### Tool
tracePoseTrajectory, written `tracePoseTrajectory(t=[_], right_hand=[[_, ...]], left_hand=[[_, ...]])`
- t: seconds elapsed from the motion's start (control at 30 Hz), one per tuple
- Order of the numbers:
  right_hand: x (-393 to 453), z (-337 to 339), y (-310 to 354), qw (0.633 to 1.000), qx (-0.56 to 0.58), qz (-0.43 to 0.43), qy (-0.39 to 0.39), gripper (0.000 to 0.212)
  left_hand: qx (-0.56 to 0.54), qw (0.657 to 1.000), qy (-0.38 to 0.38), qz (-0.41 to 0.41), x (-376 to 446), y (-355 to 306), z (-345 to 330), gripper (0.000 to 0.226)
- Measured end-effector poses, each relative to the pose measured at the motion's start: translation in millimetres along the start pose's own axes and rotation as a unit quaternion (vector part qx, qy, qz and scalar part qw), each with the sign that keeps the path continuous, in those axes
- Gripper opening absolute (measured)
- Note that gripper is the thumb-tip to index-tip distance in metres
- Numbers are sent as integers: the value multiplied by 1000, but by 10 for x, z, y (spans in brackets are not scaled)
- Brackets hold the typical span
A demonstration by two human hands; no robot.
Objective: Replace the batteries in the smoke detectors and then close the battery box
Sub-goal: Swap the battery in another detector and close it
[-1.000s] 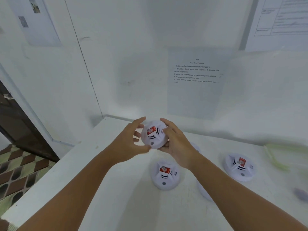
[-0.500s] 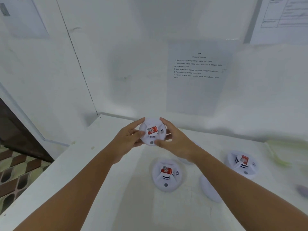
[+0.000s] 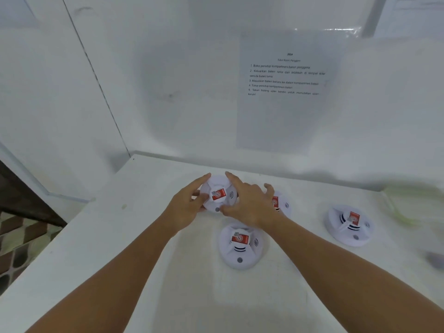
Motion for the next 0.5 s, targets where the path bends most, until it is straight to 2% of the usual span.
tracePoseTrajectory(t=[0.5], right_hand=[[11,-23,15,999,18,-30,26,91]], left_hand=[[48,998,-17,-31,-20,14,15,46]])
Point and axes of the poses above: each hand's wrist, its own x-axis towards the middle knuckle, its own z-axis out of the back of the hand, y = z × x, the point moved 9 cm from there along x, towards the middle knuckle, and after that the axes turned 10 degrees about -x, right-handed, at the moved point
